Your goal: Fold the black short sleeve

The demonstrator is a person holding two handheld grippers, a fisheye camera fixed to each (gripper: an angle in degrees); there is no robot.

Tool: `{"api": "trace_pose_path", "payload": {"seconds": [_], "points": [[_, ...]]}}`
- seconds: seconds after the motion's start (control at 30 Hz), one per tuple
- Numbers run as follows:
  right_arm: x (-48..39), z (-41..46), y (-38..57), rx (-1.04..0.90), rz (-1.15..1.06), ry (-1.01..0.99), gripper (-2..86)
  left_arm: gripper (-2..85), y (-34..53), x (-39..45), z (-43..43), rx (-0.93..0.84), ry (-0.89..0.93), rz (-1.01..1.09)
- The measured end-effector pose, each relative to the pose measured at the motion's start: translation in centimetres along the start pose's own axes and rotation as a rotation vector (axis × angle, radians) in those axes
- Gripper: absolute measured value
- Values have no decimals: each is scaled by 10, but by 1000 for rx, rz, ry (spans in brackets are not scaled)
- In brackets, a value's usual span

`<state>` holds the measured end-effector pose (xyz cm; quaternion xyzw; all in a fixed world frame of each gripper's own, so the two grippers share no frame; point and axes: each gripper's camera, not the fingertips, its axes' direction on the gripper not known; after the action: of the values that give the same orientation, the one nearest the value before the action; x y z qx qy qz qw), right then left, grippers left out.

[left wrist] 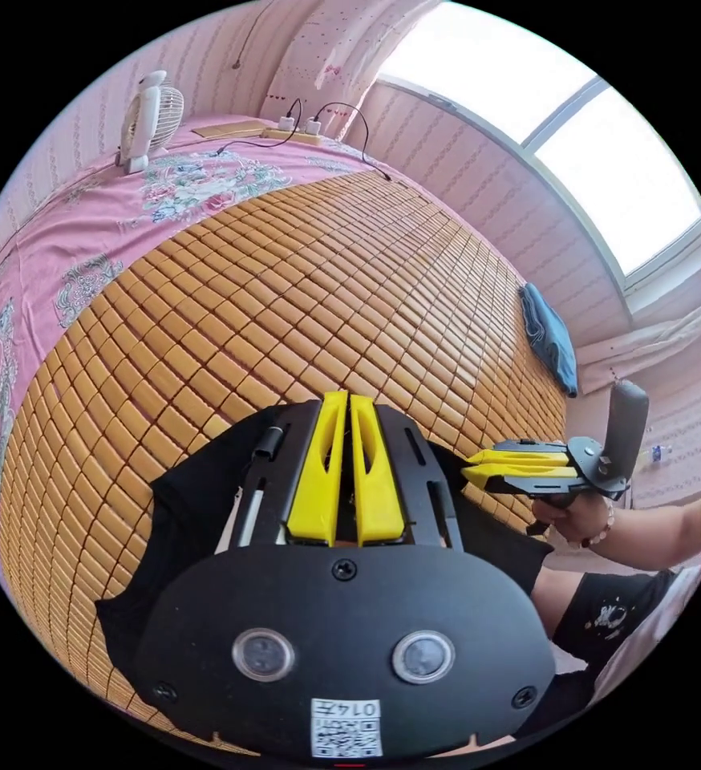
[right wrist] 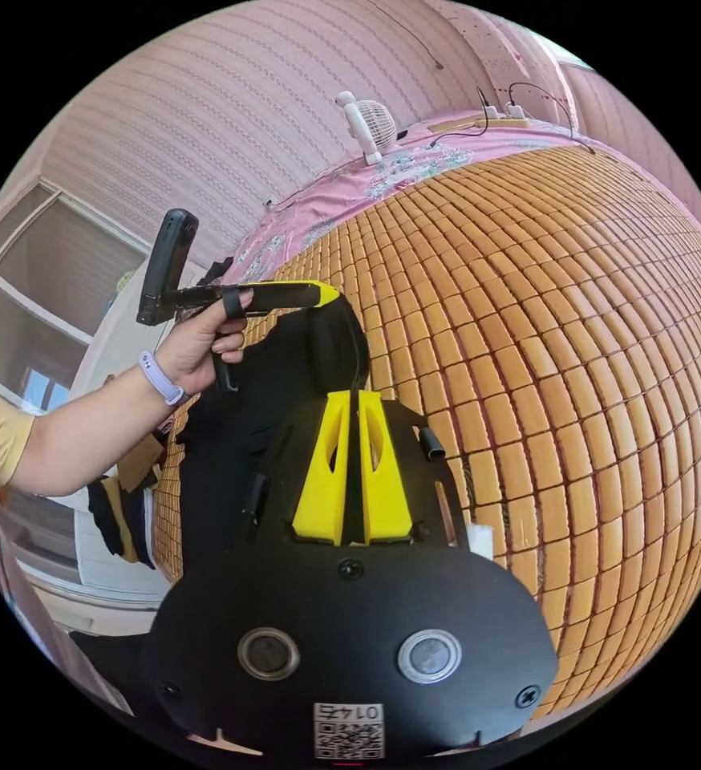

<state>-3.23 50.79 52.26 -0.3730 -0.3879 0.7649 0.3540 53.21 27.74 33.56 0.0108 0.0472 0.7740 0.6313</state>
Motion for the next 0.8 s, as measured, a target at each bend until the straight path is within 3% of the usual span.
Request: {"api": "trace_pose_path", "payload": {"seconds": [0.17, 0.4, 0.63, 0.8], "points": [[-44, -10, 20, -83, -238, -117, 41, -2, 66, -8, -54, 125, 59, -98], [-63, 20, 52, -244, -300, -66, 57, 37, 160, -34, -64, 92, 66, -363], [-84, 66, 49, -232, -291, 2, 52, 37, 154, -28, -44, 121, 82, -330], [-89, 115, 61, -300, -269, 158, 22, 1, 156, -20, -10, -31, -57, -299]]}}
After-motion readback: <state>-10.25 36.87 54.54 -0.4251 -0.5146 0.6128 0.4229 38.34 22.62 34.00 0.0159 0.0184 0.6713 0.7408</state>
